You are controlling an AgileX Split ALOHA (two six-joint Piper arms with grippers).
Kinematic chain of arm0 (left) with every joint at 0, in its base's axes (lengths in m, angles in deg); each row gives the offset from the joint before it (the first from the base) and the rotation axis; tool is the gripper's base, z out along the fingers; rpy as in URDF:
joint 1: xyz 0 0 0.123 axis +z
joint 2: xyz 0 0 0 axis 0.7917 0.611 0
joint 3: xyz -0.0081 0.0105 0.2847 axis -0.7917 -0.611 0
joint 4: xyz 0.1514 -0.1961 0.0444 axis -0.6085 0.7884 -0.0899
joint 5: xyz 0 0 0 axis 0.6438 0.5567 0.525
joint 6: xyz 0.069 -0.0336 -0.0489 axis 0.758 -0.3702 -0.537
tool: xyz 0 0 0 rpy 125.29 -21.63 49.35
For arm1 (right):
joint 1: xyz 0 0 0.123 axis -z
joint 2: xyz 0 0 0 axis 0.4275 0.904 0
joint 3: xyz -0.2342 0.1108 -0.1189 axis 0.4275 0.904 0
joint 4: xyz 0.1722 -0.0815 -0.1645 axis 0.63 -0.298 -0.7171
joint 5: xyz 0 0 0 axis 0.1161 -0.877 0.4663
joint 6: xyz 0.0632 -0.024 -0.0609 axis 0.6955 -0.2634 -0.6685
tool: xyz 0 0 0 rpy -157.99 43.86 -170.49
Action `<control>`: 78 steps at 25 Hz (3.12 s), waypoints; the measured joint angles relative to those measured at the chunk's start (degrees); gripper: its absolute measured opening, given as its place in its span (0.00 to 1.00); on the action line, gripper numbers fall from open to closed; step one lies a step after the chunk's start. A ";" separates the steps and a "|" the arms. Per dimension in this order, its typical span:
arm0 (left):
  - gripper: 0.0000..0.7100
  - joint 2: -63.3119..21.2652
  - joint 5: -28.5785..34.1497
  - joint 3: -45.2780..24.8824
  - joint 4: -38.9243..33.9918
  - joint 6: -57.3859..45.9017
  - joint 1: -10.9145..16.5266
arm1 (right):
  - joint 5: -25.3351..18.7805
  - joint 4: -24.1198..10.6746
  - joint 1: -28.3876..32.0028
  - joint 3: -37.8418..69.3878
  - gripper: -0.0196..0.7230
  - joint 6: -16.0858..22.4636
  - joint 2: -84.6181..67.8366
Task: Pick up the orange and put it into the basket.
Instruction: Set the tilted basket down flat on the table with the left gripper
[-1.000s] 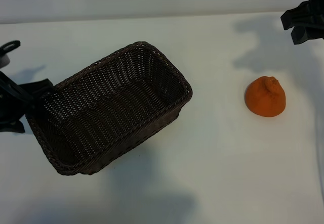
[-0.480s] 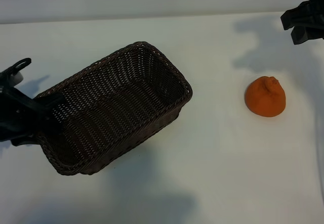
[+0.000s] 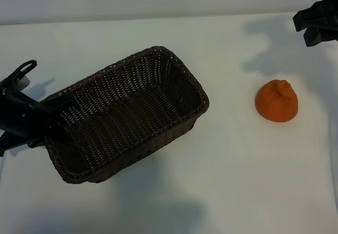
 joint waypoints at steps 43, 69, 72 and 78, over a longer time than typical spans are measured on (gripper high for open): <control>0.22 -4.11 35.48 28.02 -1.95 22.26 1.25 | 0.00 0.00 0.00 0.00 0.68 0.00 0.00; 0.22 9.06 35.39 41.50 -1.57 11.54 -9.68 | -0.13 0.00 0.00 0.00 0.68 0.00 0.00; 0.22 12.14 36.12 44.96 -2.99 8.38 -12.04 | -0.13 0.00 0.00 0.00 0.68 0.00 0.00; 0.22 13.69 35.82 46.97 -5.04 6.71 -13.21 | -0.13 0.00 0.00 0.00 0.68 0.00 0.00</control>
